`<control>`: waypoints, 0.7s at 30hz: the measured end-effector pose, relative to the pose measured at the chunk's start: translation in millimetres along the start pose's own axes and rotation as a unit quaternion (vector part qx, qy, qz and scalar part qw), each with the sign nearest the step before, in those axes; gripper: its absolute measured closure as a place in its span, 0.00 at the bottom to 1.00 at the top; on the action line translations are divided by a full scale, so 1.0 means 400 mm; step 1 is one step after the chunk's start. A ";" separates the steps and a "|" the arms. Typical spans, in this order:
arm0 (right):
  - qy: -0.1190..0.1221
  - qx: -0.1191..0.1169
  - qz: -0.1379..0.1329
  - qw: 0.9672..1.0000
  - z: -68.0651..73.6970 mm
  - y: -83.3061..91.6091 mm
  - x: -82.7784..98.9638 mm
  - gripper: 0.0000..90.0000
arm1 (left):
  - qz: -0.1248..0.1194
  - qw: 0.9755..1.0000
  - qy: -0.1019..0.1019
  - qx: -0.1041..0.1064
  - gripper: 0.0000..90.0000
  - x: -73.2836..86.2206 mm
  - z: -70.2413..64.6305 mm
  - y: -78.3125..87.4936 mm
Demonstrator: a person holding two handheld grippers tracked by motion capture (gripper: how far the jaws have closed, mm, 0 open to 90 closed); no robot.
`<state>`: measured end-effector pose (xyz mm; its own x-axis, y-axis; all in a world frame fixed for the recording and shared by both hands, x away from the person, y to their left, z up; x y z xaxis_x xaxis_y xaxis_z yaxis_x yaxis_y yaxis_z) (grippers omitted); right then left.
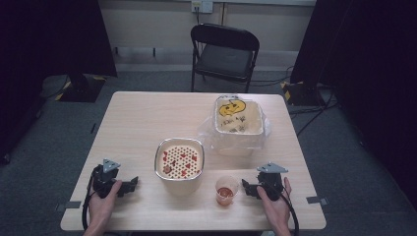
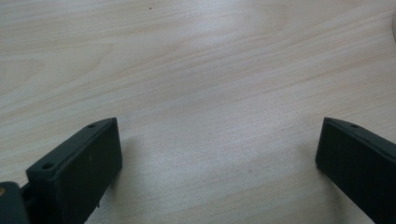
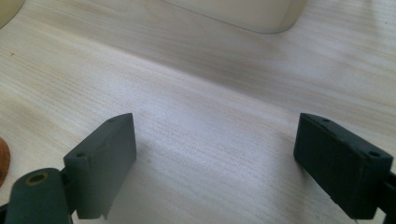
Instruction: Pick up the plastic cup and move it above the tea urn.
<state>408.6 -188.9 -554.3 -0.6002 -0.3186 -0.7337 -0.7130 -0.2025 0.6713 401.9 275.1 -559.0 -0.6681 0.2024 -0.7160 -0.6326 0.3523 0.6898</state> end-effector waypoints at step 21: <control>-0.007 -0.025 -0.014 1.000 0.017 0.033 -0.011 0.16 | 0.000 1.000 0.000 0.000 0.00 0.000 0.000 0.000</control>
Point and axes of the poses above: each handheld gripper's, and its own axes: y roughly backward along the jaws, x roughly out of its underside, z roughly to its left, the point moved 8 cm from there along -y, roughly forward along the jaws, and after that the axes turned 8 degrees about x, right-handed, at the moved point
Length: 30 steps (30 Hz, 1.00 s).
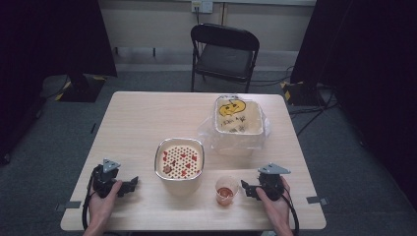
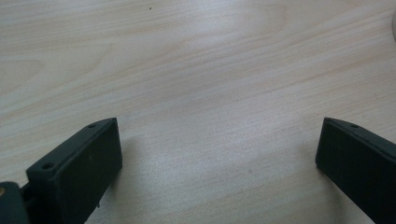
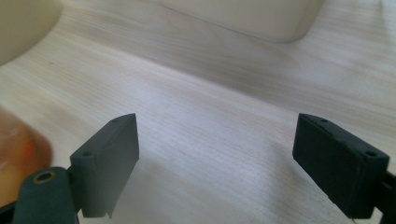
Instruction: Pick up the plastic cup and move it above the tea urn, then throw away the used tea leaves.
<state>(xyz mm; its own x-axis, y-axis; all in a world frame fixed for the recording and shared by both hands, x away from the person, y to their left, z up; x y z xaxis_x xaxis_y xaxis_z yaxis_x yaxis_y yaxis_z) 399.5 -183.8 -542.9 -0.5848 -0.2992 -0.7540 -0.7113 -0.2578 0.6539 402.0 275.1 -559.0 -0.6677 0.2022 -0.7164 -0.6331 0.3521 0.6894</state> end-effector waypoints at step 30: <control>0.041 -0.150 0.008 0.988 0.151 0.151 0.052 0.21 | 0.000 1.000 0.000 0.000 0.00 0.000 0.000 0.000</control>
Point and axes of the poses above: each handheld gripper's, and its own axes: y roughly backward along the jaws, x roughly out of its underside, z roughly to its left, the point moved 8 cm from there along -y, roughly forward along the jaws, and after that the axes turned 8 degrees about x, right-handed, at the moved point
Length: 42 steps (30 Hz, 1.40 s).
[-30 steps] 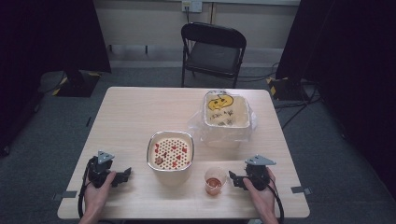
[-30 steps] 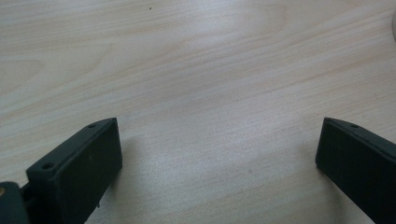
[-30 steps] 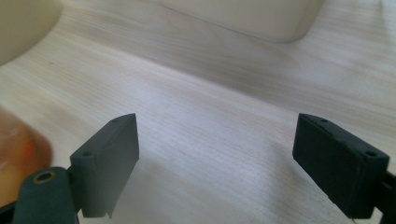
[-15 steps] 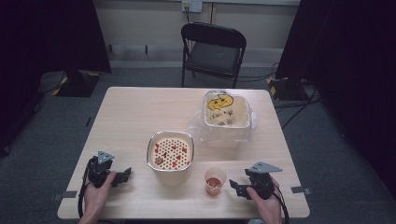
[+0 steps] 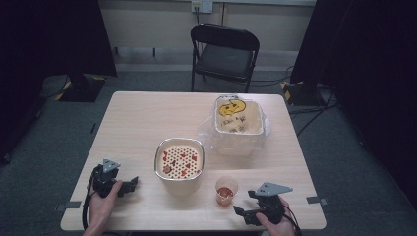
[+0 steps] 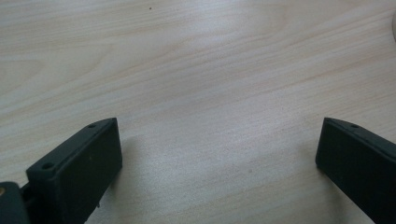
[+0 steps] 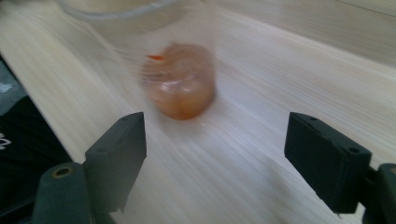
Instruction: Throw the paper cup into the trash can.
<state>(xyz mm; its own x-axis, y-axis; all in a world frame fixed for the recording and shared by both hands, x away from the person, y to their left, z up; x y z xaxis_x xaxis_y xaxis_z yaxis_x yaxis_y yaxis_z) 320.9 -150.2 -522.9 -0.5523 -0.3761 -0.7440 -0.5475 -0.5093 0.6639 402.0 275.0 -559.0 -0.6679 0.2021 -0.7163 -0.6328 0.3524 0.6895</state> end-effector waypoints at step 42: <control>0.016 -0.019 -0.044 0.999 0.036 -0.107 -0.125 0.42 | 0.000 1.000 0.000 0.000 0.00 0.000 0.000 0.000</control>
Point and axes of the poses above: each handheld gripper's, and its own axes: y roughly backward along the jaws, x roughly out of its underside, z roughly to its left, the point moved 8 cm from there along -y, roughly forward along the jaws, and after that the axes turned 8 degrees about x, right-handed, at the moved point
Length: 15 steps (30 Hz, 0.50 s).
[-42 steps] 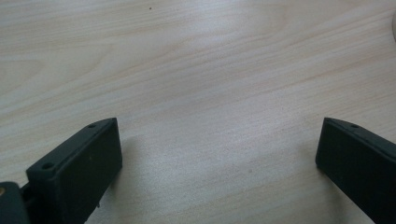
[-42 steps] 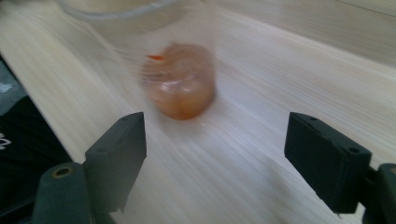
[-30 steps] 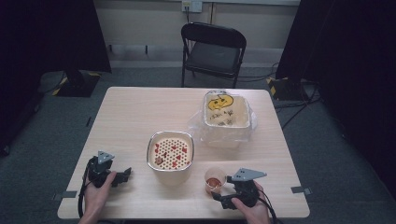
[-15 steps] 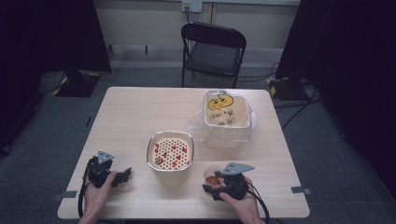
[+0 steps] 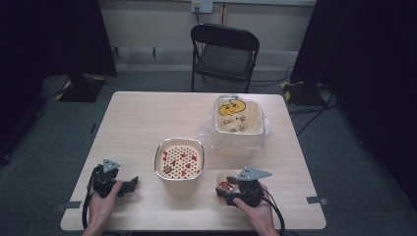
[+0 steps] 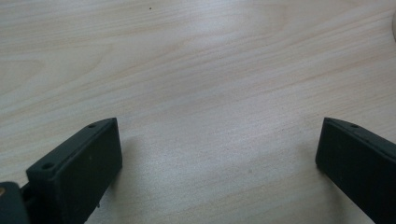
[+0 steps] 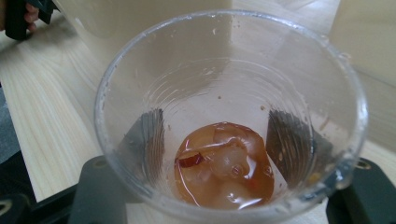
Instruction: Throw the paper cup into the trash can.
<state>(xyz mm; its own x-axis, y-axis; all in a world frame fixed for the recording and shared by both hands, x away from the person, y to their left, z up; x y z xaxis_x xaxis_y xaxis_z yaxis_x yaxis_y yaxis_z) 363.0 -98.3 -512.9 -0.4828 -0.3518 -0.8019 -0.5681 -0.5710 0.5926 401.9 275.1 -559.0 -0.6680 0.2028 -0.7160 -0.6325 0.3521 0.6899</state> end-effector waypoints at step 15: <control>-0.003 0.004 -0.059 0.998 -0.006 0.040 -0.080 0.46 | 0.000 1.000 0.000 0.000 0.00 0.000 0.000 0.000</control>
<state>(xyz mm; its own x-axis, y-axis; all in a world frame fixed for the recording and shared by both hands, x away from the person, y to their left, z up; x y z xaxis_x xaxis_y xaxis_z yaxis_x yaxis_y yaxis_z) 371.0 -97.9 -477.8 -0.4168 -0.2773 -0.8657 -0.6266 -0.6023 0.4946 402.0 275.0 -559.0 -0.6676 0.2025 -0.7164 -0.6330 0.3520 0.6895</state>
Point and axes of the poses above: each handheld gripper's, and its own axes: y roughly backward along the jaws, x roughly out of its underside, z roughly to its left, the point moved 8 cm from there along -y, roughly forward along the jaws, and after that the axes turned 8 degrees about x, right-handed, at the moved point
